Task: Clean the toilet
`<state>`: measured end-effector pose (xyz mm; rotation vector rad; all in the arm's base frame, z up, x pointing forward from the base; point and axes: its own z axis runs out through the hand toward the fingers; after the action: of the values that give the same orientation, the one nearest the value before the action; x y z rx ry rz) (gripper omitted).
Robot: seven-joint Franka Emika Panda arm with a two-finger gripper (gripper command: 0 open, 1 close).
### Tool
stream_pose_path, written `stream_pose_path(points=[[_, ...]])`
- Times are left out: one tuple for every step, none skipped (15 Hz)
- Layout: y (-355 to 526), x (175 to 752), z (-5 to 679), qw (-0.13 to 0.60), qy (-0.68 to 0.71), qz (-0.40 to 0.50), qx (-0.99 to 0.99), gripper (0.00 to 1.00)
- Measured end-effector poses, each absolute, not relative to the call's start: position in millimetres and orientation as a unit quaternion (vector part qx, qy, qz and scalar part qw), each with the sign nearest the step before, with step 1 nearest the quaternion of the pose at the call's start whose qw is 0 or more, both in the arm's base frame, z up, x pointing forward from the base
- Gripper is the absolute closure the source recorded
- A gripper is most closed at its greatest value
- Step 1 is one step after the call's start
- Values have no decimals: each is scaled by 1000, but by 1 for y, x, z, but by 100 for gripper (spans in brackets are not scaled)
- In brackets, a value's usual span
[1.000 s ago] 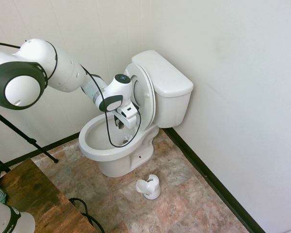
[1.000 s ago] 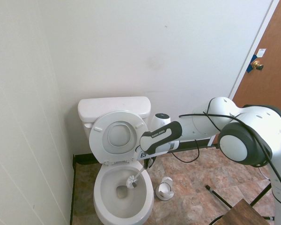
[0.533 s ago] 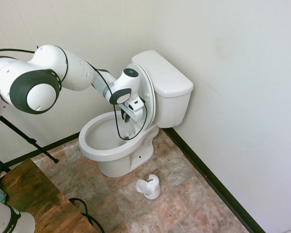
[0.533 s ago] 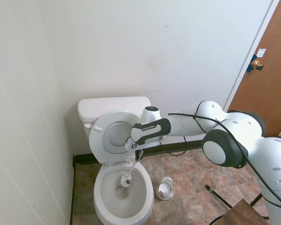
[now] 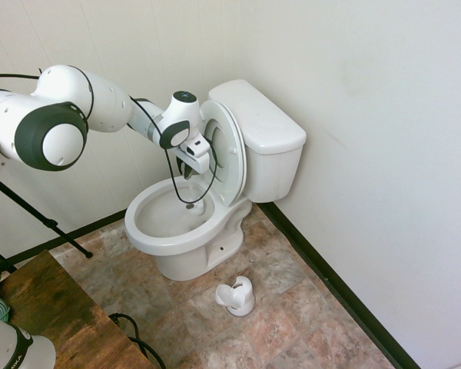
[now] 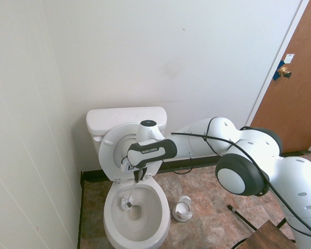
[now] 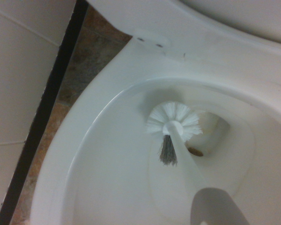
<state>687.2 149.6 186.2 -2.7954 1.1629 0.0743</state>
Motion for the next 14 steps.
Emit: stream_pose_path(points=[[155,681,192,50,376,23,-925,100],[160,671,202,43,370,21,-928,100],[164,660,219,36,366,14,-930,100],[168,650,237,30,364,6,-931,100],[169,639,256,25,364,-4,-931,100],[168,628,277,24,367,-16,-930,100],[166,617,296,23,371,-27,-928,100],[161,606,313,23,378,-38,-925,100],[155,594,328,23,388,-48,-920,100],[148,580,343,24,399,-58,-915,100],[137,567,356,26,410,-66,-909,100],[122,554,368,29,424,-71,-902,100],[103,542,380,33,439,-76,-895,100],[81,529,392,37,456,-82,-885,100]])
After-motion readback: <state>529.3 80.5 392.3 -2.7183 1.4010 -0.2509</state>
